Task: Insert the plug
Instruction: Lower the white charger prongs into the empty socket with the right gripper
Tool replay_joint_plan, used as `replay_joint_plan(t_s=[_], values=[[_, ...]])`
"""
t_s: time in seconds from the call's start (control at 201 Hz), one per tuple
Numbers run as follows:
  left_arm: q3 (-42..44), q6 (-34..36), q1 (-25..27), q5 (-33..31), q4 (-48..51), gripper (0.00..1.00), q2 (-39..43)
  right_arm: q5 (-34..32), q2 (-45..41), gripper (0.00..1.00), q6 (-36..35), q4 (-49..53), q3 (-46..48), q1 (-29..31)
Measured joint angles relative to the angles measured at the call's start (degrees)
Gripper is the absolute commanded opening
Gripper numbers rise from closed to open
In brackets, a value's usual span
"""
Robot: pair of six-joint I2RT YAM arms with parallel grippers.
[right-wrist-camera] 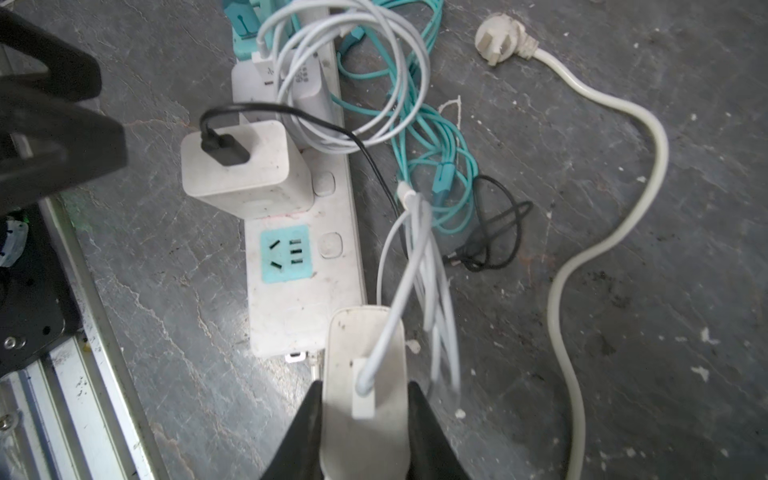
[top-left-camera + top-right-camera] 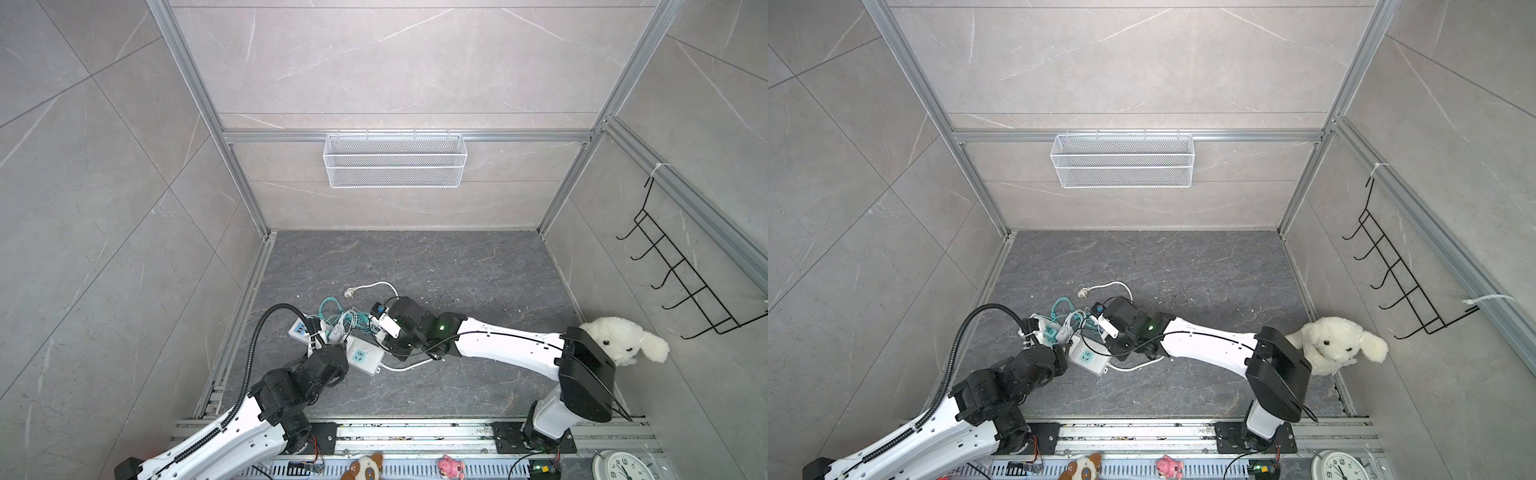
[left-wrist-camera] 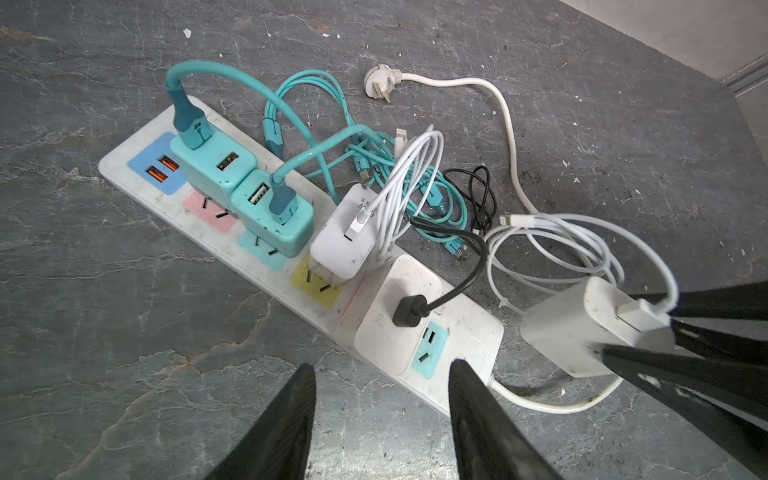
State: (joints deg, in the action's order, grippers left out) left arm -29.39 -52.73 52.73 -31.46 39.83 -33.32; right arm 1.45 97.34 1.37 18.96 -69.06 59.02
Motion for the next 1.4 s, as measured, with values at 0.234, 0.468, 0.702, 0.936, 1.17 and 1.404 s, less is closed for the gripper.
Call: replay_joint_plan(t_s=[0.234,0.468,0.702,0.936,1.17,1.404], values=[[-0.1,0.0,0.0,0.0,0.8,0.55,0.0,4.8,5.6,0.09,-1.3,-2.5,-4.4,0.0],[-0.1,0.0,0.0,0.0,0.9,0.56,0.0,10.1,6.1,0.09,-2.9,-4.2,-4.6,0.0],[-0.1,0.0,0.0,0.0,1.3,0.56,1.3,12.1,7.1,0.09,-4.9,-6.3,-4.7,0.0],[-0.6,0.0,0.0,-0.1,1.8,0.56,1.6,12.3,9.1,0.08,-6.4,-8.6,-4.7,0.2],[-0.6,0.0,0.0,-0.5,1.9,0.56,1.6,12.1,9.3,0.08,-7.2,-11.6,-4.0,0.2],[-0.7,0.0,0.0,-1.1,1.9,0.56,1.6,9.9,9.3,0.08,-7.2,-15.9,-1.8,0.7]])
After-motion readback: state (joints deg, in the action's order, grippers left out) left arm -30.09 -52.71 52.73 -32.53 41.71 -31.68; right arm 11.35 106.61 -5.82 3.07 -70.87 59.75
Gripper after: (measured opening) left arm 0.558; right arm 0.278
